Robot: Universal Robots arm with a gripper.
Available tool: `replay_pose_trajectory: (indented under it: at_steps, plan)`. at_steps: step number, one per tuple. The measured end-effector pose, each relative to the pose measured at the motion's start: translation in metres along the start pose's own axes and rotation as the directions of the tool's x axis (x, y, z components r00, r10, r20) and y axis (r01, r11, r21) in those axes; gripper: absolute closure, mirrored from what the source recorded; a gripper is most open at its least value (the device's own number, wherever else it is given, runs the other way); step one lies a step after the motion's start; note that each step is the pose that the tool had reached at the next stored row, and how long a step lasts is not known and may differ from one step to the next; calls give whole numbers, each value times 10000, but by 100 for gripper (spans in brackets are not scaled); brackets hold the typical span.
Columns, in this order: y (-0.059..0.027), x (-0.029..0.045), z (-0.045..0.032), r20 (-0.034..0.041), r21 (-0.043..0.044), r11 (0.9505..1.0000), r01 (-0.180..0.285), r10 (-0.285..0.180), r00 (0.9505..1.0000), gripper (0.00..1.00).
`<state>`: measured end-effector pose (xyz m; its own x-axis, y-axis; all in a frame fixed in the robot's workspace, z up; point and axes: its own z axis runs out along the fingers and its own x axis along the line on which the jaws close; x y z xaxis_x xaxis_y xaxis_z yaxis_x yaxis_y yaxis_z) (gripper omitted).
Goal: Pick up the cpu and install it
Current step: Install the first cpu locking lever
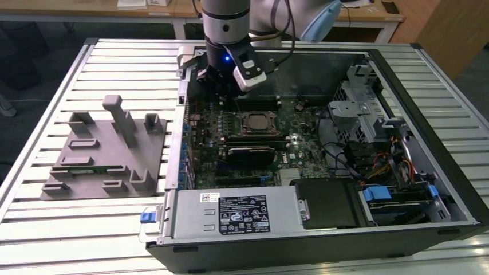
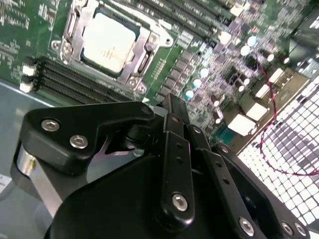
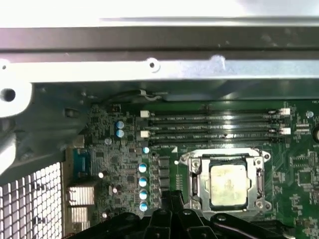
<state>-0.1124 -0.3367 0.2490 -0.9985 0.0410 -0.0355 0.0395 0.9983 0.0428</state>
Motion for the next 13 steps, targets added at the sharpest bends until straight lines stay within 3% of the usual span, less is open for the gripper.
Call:
replay_pose_trajectory:
  at_steps: [2, 7, 11, 13]
  plan:
    - [-2, 16, -1, -7, -205, 9998, -9, 9, 10000, 89]
    - [-7, 59, -2, -22, -568, 9984, -21, 20, 10000, 89]
    - [-9, 67, -3, -47, -1163, 9932, -48, 43, 10000, 89]
    - [-10, 68, -3, -57, -1397, 9902, -57, 49, 10000, 89]
